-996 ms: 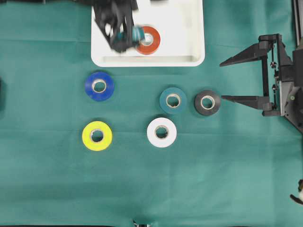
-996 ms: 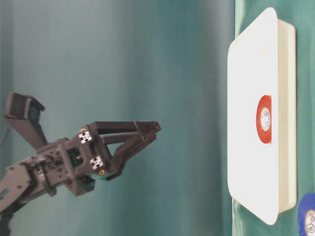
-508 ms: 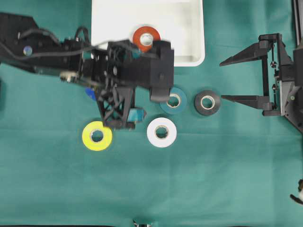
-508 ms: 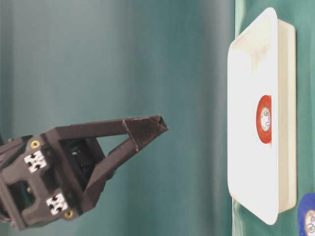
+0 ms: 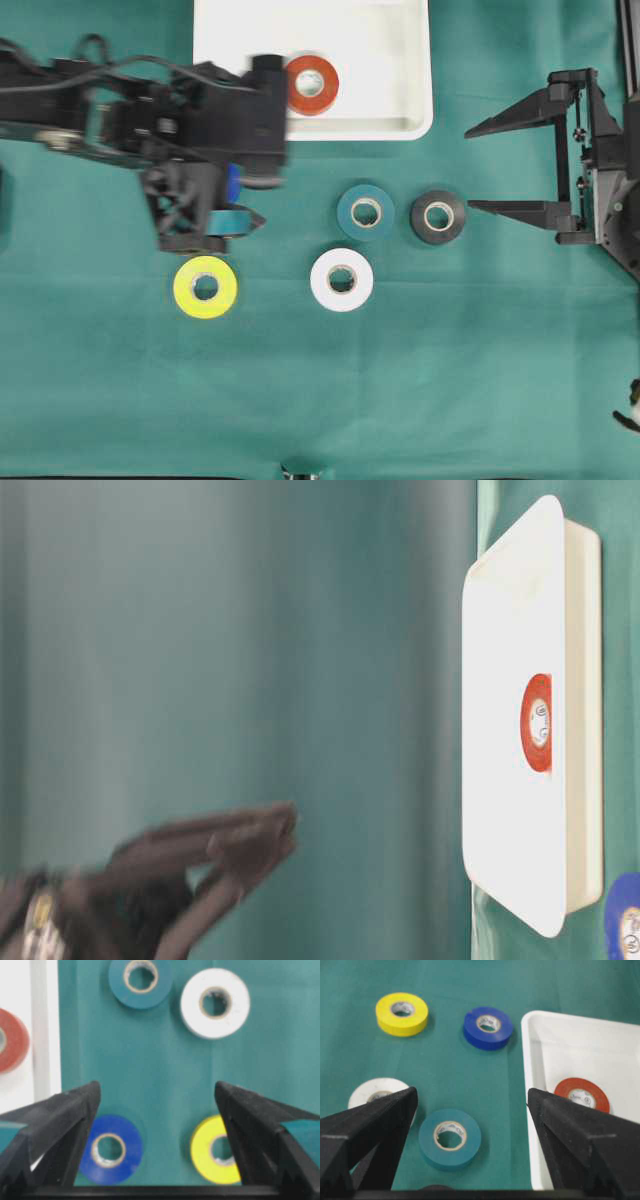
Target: Pick up the tape from a random location and place it into the white case.
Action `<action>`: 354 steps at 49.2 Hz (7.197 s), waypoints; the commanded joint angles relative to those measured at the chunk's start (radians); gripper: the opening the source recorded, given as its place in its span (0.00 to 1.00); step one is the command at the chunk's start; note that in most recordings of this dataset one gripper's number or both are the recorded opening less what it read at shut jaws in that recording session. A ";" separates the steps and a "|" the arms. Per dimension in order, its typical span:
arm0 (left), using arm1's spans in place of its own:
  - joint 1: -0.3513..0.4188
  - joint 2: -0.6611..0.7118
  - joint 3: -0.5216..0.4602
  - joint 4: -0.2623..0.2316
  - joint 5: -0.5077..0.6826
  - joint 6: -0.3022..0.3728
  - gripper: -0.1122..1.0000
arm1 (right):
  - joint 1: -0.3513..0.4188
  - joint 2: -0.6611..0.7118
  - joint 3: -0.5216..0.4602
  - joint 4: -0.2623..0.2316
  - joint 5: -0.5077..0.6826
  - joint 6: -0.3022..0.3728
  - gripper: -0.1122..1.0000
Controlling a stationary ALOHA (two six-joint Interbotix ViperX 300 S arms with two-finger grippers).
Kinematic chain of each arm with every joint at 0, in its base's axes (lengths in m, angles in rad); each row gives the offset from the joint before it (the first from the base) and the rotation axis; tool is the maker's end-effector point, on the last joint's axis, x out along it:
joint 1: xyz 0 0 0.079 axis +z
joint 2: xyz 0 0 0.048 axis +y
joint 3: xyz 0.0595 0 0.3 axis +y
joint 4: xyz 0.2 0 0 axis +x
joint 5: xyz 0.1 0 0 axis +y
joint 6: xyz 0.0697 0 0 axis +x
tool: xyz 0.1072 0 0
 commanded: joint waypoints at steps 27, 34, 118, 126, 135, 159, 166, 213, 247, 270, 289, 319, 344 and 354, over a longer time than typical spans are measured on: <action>0.037 -0.575 0.509 0.000 -0.302 0.002 0.98 | 0.000 -0.002 -0.034 -0.002 -0.002 0.000 0.91; 0.035 -0.634 0.609 -0.003 -0.360 0.002 0.98 | -0.002 -0.002 -0.032 -0.002 -0.002 0.000 0.91; 0.037 -0.819 0.851 -0.009 -0.571 0.006 0.98 | 0.012 0.528 -0.436 -0.002 -0.137 -0.005 0.91; 0.035 -0.818 0.851 -0.008 -0.572 0.006 0.98 | 0.015 0.638 -0.555 -0.002 -0.133 -0.005 0.91; 0.037 -0.818 0.853 -0.008 -0.574 0.006 0.98 | 0.015 0.752 -0.701 -0.002 -0.124 -0.005 0.91; 0.035 -0.810 0.856 -0.008 -0.574 0.008 0.98 | 0.015 0.934 -0.969 -0.002 -0.052 -0.008 0.91; 0.037 -0.810 0.856 -0.008 -0.572 0.008 0.98 | 0.014 0.948 -0.992 -0.002 -0.026 -0.006 0.91; 0.037 -0.810 0.854 -0.008 -0.575 0.003 0.98 | 0.015 1.103 -1.302 0.000 0.703 0.098 0.91; 0.037 -0.810 0.856 -0.008 -0.592 0.003 0.98 | 0.011 1.178 -1.463 -0.032 1.020 0.098 0.91; 0.052 -0.808 0.856 -0.008 -0.592 0.002 0.98 | 0.011 1.186 -1.463 -0.037 1.015 0.097 0.91; 0.051 -0.808 0.856 -0.008 -0.592 0.002 0.98 | 0.011 1.233 -1.463 -0.044 0.986 0.098 0.91; 0.051 -0.808 0.857 -0.008 -0.591 0.002 0.98 | 0.005 1.327 -1.462 -0.058 0.904 0.103 0.91; 0.052 -0.808 0.857 -0.009 -0.588 0.002 0.98 | 0.003 1.411 -1.454 -0.060 0.830 0.114 0.91; 0.052 -0.808 0.857 -0.009 -0.584 0.002 0.98 | 0.009 1.459 -1.450 -0.057 0.807 0.115 0.91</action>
